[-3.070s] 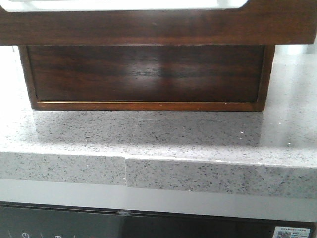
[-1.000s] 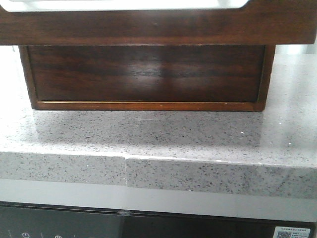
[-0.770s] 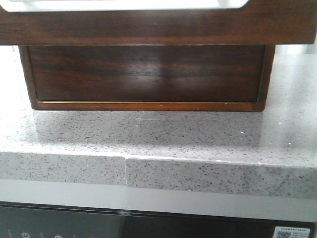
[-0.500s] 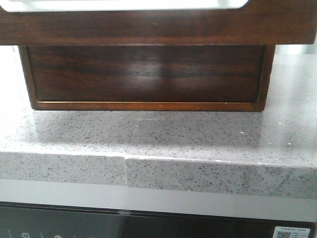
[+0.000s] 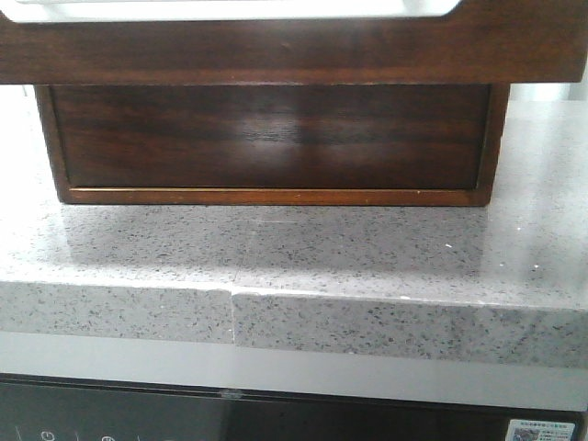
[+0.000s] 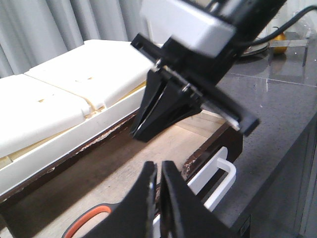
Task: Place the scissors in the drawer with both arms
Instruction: 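Open the right gripper to release the scissors and withdraw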
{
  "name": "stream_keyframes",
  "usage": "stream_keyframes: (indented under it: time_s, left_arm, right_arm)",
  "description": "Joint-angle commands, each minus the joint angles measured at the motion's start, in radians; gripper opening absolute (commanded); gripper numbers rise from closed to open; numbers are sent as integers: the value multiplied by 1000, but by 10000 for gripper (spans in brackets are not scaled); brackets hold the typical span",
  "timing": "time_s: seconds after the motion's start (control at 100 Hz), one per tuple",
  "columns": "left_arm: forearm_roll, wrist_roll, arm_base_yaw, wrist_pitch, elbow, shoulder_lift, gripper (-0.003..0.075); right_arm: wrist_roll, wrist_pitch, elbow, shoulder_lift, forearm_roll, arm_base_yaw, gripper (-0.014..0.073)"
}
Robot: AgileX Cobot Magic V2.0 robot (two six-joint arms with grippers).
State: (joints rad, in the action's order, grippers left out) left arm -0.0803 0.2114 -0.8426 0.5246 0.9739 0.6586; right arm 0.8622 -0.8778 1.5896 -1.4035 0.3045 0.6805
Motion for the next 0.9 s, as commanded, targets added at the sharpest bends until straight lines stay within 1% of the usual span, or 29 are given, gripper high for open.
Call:
stream_keyframes:
  time_s: [0.0, 0.09, 0.19, 0.3, 0.42, 0.56, 0.66, 0.76, 0.89]
  left_arm:
    - [9, -55, 2, -87, 14, -3, -20]
    - [2, -65, 2, -111, -25, -24, -20]
    - [-2, -100, 2, -159, -95, -74, -20]
    - [-2, -143, 2, -201, -191, -165, -20]
    - [-2, -143, 2, -203, -284, -265, -20]
    - [-2, -143, 2, -203, -368, -349, -20]
    - [-4, -143, 2, -203, -406, -369, -20]
    - [-4, -143, 2, -203, -423, -370, -20]
    - [-4, -143, 2, -203, -431, -370, -20]
  right_arm:
    - [-10, 17, 18, 102, 63, -6, -45]
    - [-48, -20, -29, 184, 86, -6, -45]
    - [-57, -9, -156, 315, 84, -6, -45]
    - [-95, 93, -336, 510, 51, -7, -45]
    - [-199, 233, -564, 745, -25, -7, -45]
    - [-310, 356, -772, 985, -118, -25, -45]
    - [-415, 406, -852, 1094, -169, -60, -45]
    - [-429, 390, -871, 1144, -169, -97, -46]
    - [-429, 396, -873, 1152, -169, -120, -46]
